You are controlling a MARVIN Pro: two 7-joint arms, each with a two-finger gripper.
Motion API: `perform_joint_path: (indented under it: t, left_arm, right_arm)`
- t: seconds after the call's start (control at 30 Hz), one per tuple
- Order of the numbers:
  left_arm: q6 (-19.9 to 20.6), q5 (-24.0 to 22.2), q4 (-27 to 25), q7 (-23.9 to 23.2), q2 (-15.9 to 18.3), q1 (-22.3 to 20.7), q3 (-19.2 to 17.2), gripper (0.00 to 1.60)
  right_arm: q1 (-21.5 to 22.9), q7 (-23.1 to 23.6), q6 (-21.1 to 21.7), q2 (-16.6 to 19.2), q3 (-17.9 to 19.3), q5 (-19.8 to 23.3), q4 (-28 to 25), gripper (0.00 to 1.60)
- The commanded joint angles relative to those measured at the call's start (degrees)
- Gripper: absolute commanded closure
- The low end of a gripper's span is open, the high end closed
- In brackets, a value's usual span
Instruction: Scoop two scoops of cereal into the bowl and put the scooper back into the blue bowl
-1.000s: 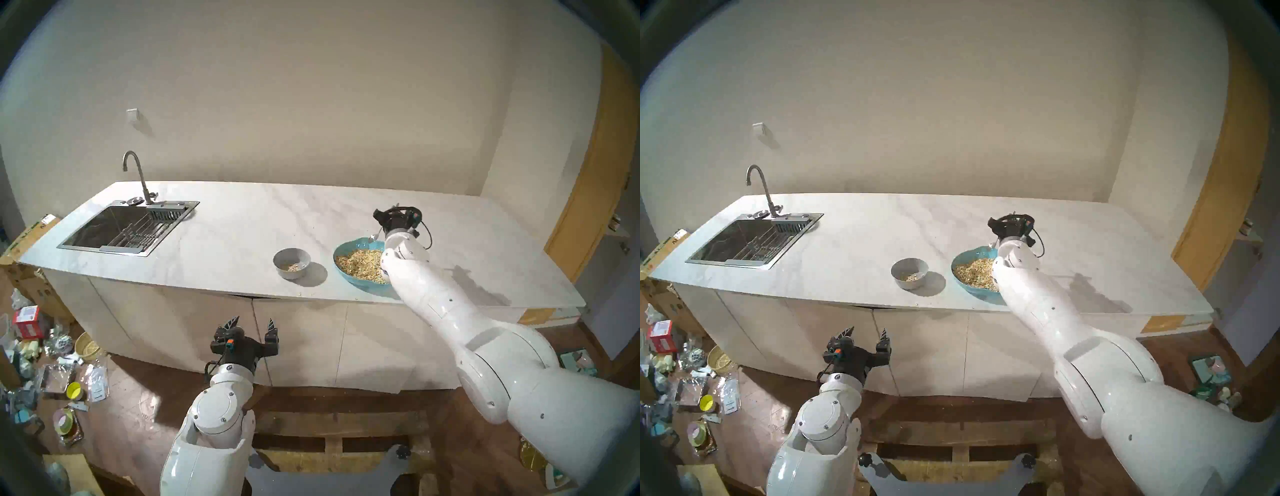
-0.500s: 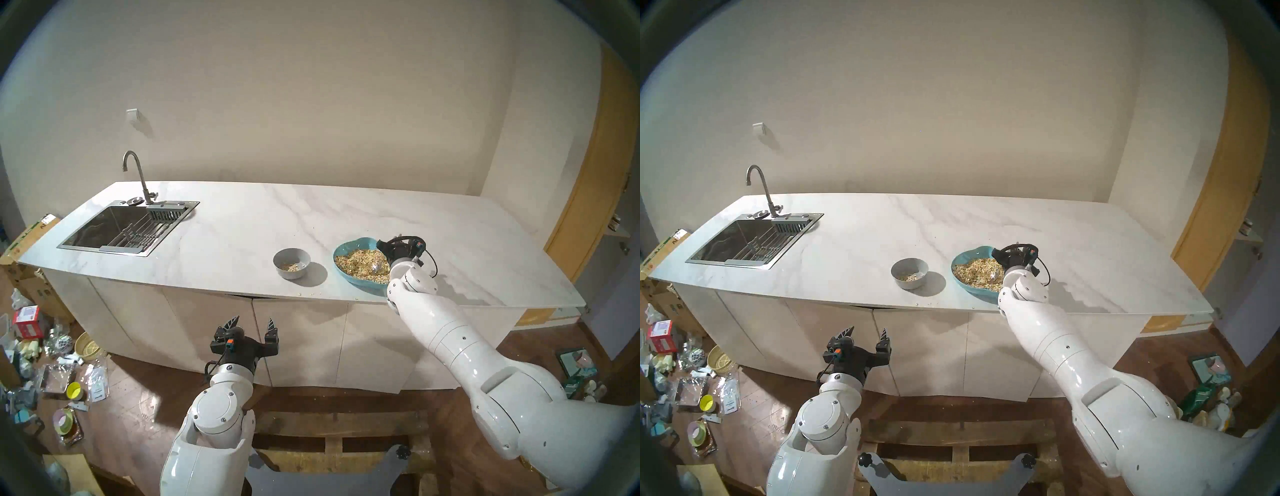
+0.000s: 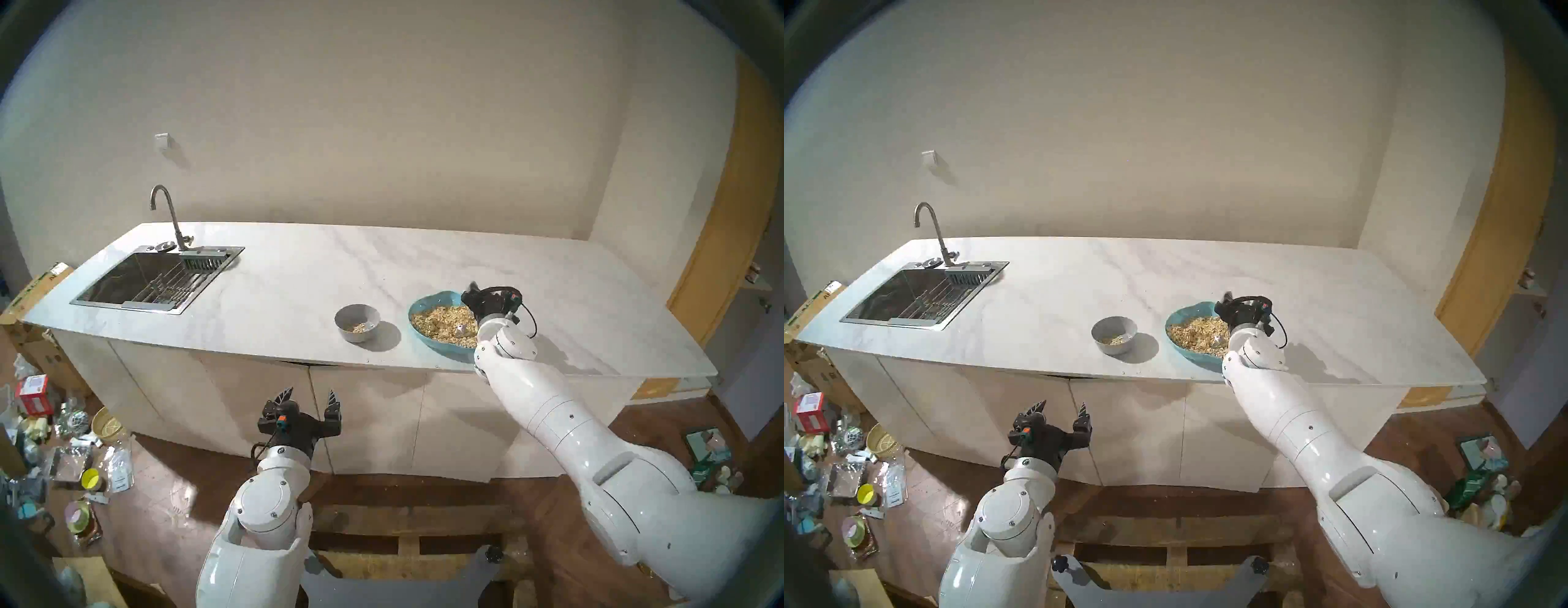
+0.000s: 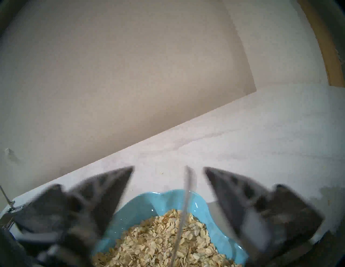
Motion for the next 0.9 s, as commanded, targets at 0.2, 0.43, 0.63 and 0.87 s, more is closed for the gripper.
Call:
perform_joint_path:
  t: [0.2, 0.43, 0.63, 0.87]
  left_arm:
    - [-0.36, -0.09, -1.5, -0.23, 0.02, -0.32, 0.15, 0.0]
    - [-0.37, -0.08, -1.49, -0.22, 0.01, -0.33, 0.15, 0.0]
    - [-0.36, -0.09, -1.51, -0.23, 0.02, -0.31, 0.15, 0.0]
    - [-0.33, -0.12, -1.58, -0.26, 0.03, -0.28, 0.15, 0.0]
  right_arm:
    - [-1.71, -5.39, -0.69, 5.85, -2.5, -7.64, -12.45, 0.0]
    - [-5.26, -8.78, -1.24, 13.84, -3.67, -16.62, -24.36, 0.0]
    - [-11.12, -10.8, 3.2, 20.13, -3.06, -16.39, -34.51, 0.0]
    - [-19.22, -15.09, 11.49, 25.92, -1.73, -14.54, -45.93, 0.0]
